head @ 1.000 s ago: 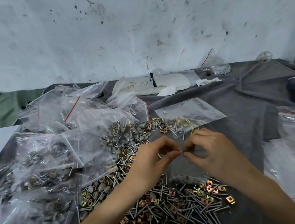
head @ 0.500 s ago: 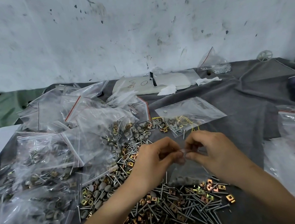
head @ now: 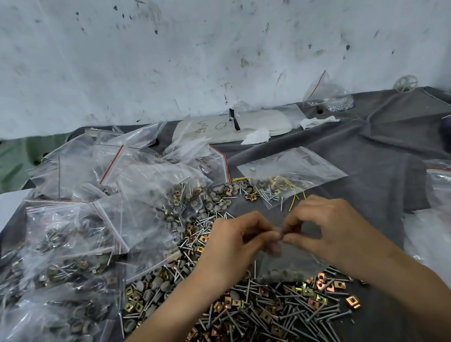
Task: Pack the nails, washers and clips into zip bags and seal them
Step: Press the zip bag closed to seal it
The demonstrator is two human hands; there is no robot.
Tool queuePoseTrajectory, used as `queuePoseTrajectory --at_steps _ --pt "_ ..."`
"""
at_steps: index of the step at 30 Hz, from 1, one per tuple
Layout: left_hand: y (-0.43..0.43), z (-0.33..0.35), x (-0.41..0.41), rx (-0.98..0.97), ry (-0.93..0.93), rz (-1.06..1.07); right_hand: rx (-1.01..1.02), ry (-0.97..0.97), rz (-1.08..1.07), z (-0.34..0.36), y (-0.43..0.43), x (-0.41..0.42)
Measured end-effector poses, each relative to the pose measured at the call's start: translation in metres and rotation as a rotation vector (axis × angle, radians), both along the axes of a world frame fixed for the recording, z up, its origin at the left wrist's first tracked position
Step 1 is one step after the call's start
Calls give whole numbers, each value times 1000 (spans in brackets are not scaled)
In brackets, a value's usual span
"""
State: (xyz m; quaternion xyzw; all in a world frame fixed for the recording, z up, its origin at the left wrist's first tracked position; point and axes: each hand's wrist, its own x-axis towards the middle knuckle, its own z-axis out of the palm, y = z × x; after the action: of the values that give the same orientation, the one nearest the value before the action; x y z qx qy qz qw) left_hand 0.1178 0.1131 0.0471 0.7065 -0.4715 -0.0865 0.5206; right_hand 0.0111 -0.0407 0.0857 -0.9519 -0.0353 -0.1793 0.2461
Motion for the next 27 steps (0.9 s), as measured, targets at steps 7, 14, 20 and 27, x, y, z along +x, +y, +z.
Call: queuePoseTrajectory --at_steps 7,14,20,27 --pt "1 2 0 16 -122 2 -32 -9 6 0 1 -1" --pt "4 3 -3 -16 -199 4 23 -59 3 -5 1 -4" --pt "3 3 -7 12 -251 49 -87 -115 -4 -7 0 -7" --pt "1 5 -6 -3 -260 25 -67 -99 -8 -9 -11 -10"
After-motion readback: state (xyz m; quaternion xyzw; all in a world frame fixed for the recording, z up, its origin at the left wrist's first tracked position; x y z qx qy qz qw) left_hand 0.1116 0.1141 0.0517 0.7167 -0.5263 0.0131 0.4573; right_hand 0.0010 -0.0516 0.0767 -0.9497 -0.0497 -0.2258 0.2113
